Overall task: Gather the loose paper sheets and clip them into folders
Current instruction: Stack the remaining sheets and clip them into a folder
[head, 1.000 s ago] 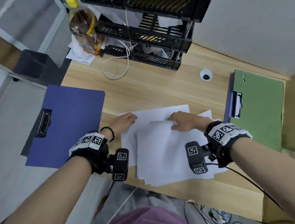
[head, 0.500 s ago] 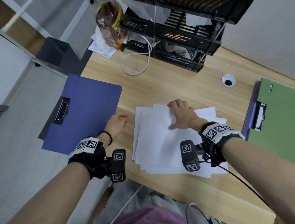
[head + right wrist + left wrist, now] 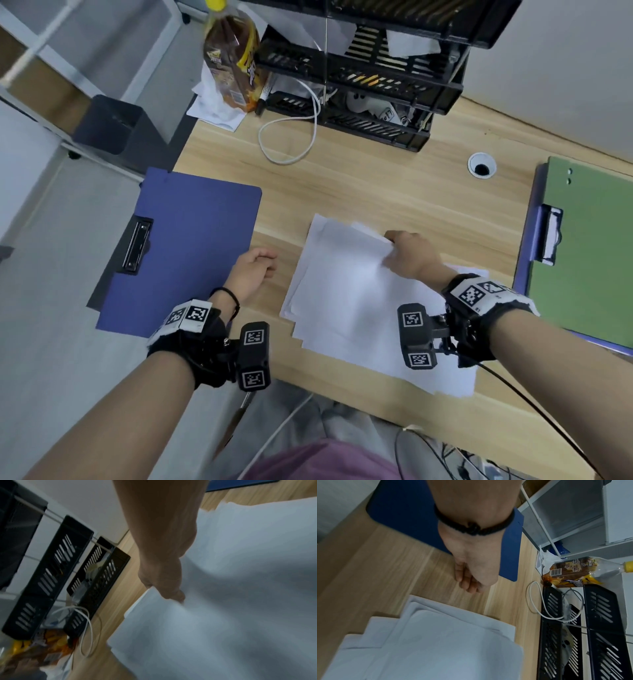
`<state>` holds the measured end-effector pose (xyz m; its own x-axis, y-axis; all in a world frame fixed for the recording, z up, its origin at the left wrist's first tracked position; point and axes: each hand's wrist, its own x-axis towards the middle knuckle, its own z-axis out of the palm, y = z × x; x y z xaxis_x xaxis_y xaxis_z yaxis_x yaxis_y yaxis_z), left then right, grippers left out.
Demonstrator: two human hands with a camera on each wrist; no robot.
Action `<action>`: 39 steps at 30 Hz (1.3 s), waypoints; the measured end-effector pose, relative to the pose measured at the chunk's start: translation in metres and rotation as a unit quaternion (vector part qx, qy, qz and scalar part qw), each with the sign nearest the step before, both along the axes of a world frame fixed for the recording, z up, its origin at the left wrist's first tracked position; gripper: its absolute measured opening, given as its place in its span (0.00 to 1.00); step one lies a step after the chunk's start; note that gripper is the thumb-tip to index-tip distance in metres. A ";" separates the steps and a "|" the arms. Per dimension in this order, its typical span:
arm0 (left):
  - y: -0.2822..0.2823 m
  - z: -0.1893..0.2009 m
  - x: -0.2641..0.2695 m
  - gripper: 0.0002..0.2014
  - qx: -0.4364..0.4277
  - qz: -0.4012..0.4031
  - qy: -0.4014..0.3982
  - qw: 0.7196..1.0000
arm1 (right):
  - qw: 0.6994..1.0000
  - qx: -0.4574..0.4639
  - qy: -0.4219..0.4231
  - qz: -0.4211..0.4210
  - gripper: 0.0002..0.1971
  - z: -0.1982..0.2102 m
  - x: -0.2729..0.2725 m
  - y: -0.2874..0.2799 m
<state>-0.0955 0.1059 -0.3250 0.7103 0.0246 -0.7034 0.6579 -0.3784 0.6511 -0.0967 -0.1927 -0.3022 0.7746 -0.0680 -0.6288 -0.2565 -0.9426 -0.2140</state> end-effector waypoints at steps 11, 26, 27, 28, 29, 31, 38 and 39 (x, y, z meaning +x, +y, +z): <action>-0.004 0.015 -0.005 0.17 -0.032 -0.024 -0.018 0.999 | 0.900 0.302 -0.028 -0.312 0.10 0.027 -0.072 -0.021; -0.066 0.156 0.031 0.19 -0.293 -0.056 -0.184 0.937 | 0.750 0.469 -0.275 -0.378 0.17 0.163 -0.065 0.005; -0.070 0.166 0.033 0.15 -0.295 -0.056 -0.205 0.931 | 0.737 0.474 -0.298 -0.378 0.17 0.172 -0.065 0.004; -0.073 0.173 0.033 0.13 -0.289 -0.059 -0.224 0.929 | 0.730 0.476 -0.316 -0.376 0.17 0.175 -0.066 0.004; -0.075 0.176 0.031 0.13 -0.277 -0.067 -0.240 0.928 | 0.729 0.472 -0.327 -0.374 0.16 0.176 -0.068 0.004; -0.072 0.169 0.023 0.17 -0.249 -0.090 -0.251 0.931 | 0.737 0.457 -0.320 -0.381 0.17 0.164 -0.077 0.005; -0.067 0.136 -0.006 0.20 -0.158 -0.152 -0.212 0.953 | 0.789 0.385 -0.233 -0.419 0.16 0.111 -0.106 0.002; -0.073 0.140 -0.005 0.19 -0.152 -0.143 -0.223 0.952 | 0.792 0.378 -0.238 -0.416 0.16 0.114 -0.103 -0.001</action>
